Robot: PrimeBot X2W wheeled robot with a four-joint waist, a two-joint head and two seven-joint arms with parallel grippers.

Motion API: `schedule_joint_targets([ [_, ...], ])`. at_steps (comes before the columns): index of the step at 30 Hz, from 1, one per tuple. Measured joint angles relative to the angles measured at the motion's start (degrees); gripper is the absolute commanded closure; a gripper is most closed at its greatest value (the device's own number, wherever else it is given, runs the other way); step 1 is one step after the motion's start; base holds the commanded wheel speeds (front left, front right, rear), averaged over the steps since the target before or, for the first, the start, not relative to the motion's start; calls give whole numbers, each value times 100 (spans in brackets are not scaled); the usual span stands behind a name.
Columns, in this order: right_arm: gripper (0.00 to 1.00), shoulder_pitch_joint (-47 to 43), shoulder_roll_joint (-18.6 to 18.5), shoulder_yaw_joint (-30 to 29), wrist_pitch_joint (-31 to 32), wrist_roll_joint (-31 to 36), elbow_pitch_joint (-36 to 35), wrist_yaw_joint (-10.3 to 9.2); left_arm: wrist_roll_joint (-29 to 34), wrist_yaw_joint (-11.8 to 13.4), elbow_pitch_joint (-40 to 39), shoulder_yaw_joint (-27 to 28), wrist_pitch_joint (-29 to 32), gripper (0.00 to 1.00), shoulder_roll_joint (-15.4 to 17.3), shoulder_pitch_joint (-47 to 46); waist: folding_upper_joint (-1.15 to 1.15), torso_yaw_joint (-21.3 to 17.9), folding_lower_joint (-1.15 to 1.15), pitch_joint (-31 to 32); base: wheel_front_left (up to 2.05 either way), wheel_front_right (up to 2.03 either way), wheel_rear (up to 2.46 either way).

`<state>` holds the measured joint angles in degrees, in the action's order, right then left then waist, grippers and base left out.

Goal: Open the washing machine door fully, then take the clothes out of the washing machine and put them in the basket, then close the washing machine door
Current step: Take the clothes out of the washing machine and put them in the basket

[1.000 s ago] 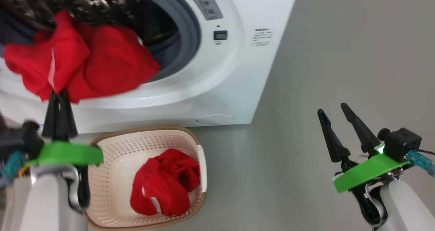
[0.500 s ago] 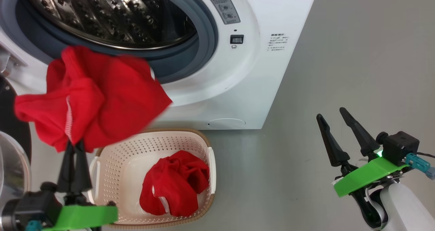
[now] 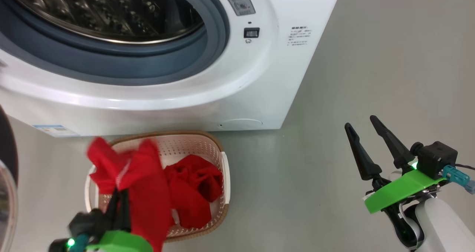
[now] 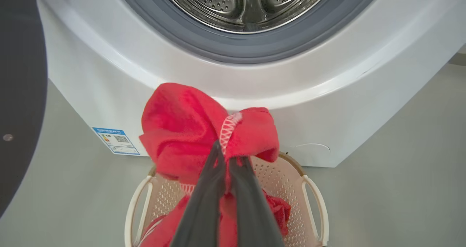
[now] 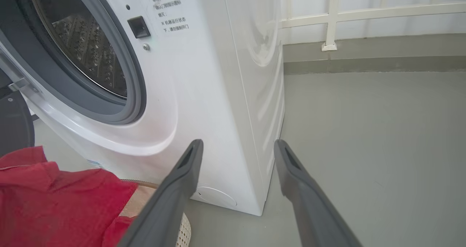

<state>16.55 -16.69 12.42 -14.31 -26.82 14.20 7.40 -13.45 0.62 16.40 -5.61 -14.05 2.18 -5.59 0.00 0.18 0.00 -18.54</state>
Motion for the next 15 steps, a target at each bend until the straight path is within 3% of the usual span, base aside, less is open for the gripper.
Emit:
schedule_joint_targets([
  [5,0,126,33,-8,-1,1,-15,0,14,-188,1384,-30,-16,100,-15,-797,0,-82,0,-193,0,0,0],
  [15,0,297,92,-80,-1,1,-89,0,141,-449,3199,47,-23,100,-37,-1959,0,-307,0,-649,0,0,0],
])
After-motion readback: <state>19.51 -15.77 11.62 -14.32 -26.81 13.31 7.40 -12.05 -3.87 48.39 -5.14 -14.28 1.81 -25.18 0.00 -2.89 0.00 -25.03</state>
